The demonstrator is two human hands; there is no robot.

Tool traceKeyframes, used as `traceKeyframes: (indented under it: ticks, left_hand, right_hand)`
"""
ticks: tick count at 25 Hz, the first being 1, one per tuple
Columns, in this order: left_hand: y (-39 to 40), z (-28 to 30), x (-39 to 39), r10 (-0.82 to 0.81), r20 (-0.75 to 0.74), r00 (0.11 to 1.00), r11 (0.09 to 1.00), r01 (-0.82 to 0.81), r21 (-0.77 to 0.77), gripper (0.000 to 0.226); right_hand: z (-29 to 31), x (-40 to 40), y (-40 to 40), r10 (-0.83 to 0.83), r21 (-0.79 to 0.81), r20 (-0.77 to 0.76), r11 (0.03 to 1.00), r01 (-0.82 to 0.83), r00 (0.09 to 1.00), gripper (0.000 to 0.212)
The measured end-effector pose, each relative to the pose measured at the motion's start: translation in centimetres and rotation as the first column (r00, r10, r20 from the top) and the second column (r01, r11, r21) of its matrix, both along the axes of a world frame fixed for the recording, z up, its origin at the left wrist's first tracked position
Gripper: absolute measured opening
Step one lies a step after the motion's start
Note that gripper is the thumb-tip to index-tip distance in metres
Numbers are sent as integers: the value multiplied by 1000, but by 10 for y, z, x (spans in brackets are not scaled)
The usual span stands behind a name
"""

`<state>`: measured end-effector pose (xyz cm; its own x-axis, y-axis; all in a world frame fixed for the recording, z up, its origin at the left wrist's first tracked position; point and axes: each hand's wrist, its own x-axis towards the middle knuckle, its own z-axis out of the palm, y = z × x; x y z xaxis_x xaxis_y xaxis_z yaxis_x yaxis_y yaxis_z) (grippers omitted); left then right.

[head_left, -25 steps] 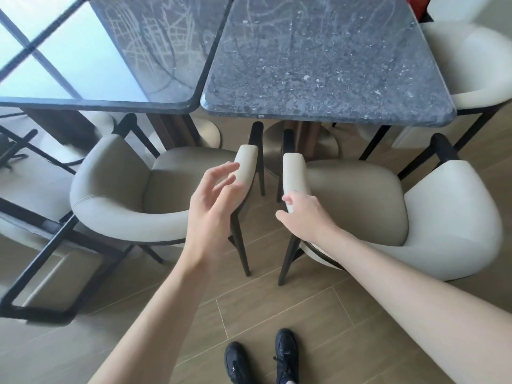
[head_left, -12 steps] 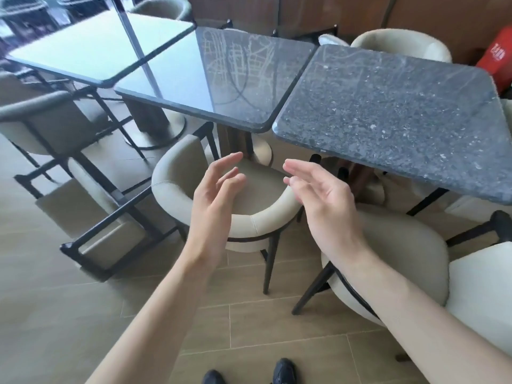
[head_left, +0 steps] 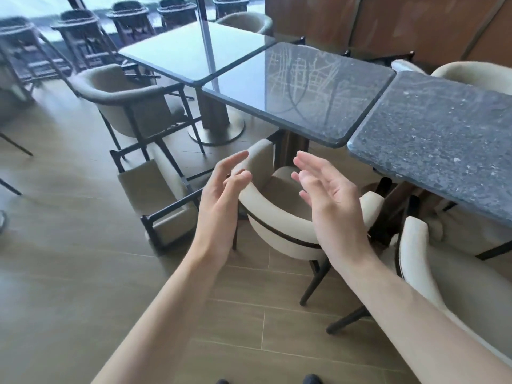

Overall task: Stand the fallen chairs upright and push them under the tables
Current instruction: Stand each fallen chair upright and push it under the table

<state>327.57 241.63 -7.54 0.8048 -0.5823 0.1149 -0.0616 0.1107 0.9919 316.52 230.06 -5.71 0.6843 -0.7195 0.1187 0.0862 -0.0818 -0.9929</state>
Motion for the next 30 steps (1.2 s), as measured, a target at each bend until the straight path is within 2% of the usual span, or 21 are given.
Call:
traceKeyframes:
  ticks: [8, 15, 18, 24, 30]
  left_hand:
    - [126, 11, 78, 112, 28, 993, 992, -114, 60, 45]
    - [196, 16, 130, 201, 2, 980, 978, -201, 58, 53]
    - [215, 18, 157, 232, -1, 973, 971, -232, 57, 54]
    - [235, 17, 233, 226, -10, 974, 972, -225, 62, 40]
    - [235, 14, 330, 200, -19, 980, 977, -198, 78, 51]
  right_hand:
    - [-1, 79, 103, 38, 48, 17, 998, -39, 999, 29]
    - [-3, 147, 155, 94, 43, -5, 995, -94, 996, 37]
    - [-2, 180, 166, 121, 43, -4, 992, -120, 993, 39]
    - [-7, 259, 185, 151, 72, -26, 986, -149, 988, 40]
    - [-18, 361, 192, 134, 121, -29, 984, -130, 991, 35]
